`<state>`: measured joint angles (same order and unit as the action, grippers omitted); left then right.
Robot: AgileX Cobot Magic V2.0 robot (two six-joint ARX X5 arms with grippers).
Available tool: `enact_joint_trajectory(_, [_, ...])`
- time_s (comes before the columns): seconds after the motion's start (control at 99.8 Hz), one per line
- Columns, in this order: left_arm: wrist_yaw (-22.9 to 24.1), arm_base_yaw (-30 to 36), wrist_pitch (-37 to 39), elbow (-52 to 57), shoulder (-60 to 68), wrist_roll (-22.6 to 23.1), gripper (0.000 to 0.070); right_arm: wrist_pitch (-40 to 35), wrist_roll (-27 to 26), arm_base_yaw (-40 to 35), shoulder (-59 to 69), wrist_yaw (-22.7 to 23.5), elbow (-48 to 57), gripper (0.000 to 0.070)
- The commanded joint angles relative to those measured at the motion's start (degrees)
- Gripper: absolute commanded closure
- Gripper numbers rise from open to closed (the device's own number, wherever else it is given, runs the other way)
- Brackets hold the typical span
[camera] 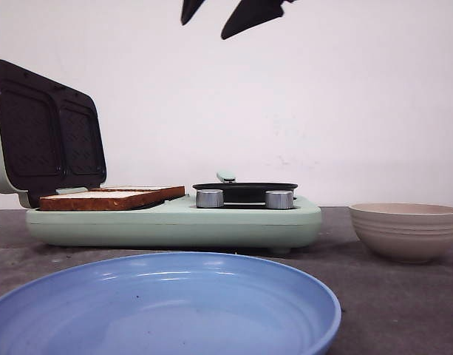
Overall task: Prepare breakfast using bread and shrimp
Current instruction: 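Raise the right gripper away from the grill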
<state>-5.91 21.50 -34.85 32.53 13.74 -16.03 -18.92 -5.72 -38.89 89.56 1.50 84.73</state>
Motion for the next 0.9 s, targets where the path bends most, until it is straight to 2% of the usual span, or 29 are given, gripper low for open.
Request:
enact_joint_trajectory(0.0, [0.4,0.2,0.5,0.5,-0.1,0.3,0.0503,3.2,1.2,0.1,-3.2,0.0,-4.5,0.0374])
enact_joint_trajectory(0.14, [0.9,0.2,0.6,0.5,0.0,0.4,0.0503,8.6,1.9,1.0,-12.5,0.0,-16.8,0.0393])
enact_joint_trajectory(0.341, [3.1,0.2,0.8,0.5,0.0,0.3,0.0503,8.5,1.9,1.7,-24.8,-0.1,-28.4,0.0400])
enact_joint_trajectory(0.551, [3.2,0.2,3.1,0.5,0.0,-0.1,0.0503,3.8,1.8,1.7,-36.7,-0.2,-36.7,0.0561])
enact_joint_trajectory(0.691, [3.8,0.2,3.9,0.5,0.0,-0.1,0.0503,0.7,1.7,1.6,-44.0,-1.0,-41.1,0.0694])
enact_joint_trajectory(0.892, [5.1,0.2,4.2,0.5,0.0,-1.2,0.0503,-4.3,1.5,1.7,-53.5,-3.6,-44.8,0.0697])
